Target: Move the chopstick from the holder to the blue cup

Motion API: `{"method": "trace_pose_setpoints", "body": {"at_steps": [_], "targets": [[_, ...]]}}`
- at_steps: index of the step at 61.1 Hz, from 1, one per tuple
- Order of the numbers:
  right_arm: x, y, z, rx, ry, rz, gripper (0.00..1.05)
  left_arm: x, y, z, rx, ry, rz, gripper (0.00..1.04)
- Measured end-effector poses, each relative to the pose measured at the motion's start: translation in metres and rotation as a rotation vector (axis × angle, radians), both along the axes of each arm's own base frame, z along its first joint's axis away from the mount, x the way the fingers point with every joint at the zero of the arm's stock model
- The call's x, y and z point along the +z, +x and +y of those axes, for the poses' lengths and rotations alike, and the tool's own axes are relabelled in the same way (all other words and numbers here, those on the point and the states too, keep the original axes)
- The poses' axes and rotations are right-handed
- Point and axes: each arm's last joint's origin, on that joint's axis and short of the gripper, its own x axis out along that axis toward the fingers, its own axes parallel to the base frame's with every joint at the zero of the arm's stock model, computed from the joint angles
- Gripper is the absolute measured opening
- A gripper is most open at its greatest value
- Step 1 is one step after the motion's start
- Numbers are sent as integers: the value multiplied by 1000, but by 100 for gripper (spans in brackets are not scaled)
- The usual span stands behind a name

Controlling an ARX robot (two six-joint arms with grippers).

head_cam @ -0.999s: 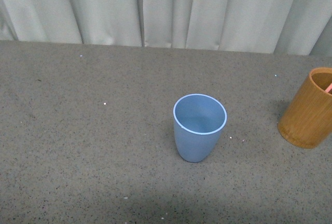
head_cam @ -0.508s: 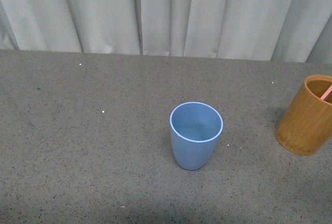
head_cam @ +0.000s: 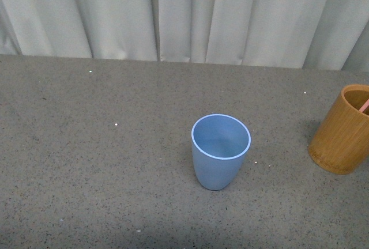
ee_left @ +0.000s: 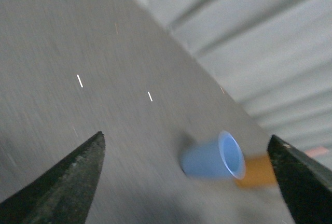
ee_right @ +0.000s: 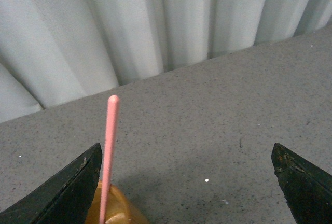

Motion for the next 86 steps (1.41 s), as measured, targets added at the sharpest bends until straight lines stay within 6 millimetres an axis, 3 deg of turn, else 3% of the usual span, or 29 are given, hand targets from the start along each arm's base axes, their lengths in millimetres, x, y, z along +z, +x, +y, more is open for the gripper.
{"method": "trace_pose_setpoints", "body": {"at_steps": [5,12,25,29,32,66,86], "targets": [[-3,3,1,1,6,12,95,7,-1,0,87,320,-230,77],[-7,6,0,-7,14,25,95,11,-2,0,84,605,-286,56],[-11,15,1,0,25,33,95,11,-2,0,68,725,-293,20],[-12,20,3,6,29,34,95,11,-2,0,66,736,-293,4],[-13,22,3,8,32,36,95,11,-2,0,66,739,-293,6],[-23,57,18,48,48,62,95,11,-2,0,64,751,-294,99],[-33,75,22,21,46,79,95,11,-2,0,64,751,-294,98]]}}
